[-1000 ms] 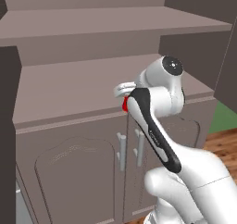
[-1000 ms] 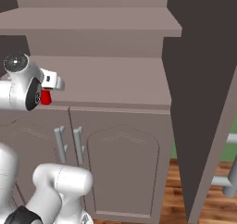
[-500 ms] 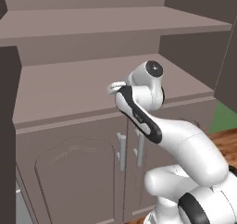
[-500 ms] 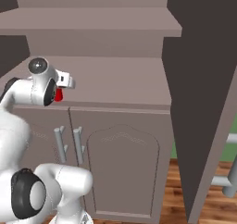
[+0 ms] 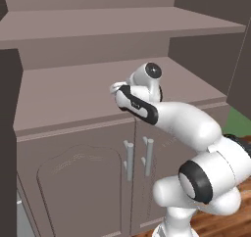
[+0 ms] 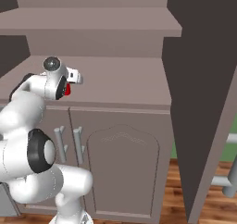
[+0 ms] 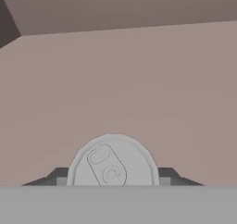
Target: Sort all alcoholic drinks to one cabinet, and non-alcoholic drinks to the other.
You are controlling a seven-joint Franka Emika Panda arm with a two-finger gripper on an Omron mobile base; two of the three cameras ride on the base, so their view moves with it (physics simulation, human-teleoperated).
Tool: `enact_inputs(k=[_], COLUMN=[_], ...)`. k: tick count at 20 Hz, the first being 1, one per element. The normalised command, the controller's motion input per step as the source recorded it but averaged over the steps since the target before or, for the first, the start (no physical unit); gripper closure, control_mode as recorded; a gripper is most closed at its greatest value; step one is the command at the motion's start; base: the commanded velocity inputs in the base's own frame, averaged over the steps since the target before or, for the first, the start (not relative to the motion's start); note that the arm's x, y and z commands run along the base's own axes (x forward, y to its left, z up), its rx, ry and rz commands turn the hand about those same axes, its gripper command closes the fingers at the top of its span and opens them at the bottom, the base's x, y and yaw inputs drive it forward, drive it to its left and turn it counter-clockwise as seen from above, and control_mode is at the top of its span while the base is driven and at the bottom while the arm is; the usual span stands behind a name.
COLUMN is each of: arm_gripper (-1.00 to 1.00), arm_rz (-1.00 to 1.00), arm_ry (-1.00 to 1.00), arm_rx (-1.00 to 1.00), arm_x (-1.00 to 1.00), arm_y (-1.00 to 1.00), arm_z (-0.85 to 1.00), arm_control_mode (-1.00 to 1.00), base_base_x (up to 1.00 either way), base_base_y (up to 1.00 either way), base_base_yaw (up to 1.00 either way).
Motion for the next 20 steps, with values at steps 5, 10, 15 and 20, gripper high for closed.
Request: enact_inputs(k=[5,10,15,20], arm_gripper=[1.00,1.00,1.00,1.00], arm_rz=[0.00,0.00,0.00,0.00], arm_ry=[0.00,0.01,0.00,0.00], arm_rx=[0.00,0.00,0.00,-0.01], arm_x=[0.41,0.52,0.54,0.33], arm_y=[0.07,0.06,0.03,0.12], arm_z=[0.00,-0.27,-0.32,-0.47], arm_control_mode=[-1.00,-1.00,-1.00,-1.00], base_base_x=[0.00,0.00,0.00,0.00], base_base_y=[0.00,0.00,0.00,0.00], base_base_yaw=[0.00,0.00,0.00,0.00])
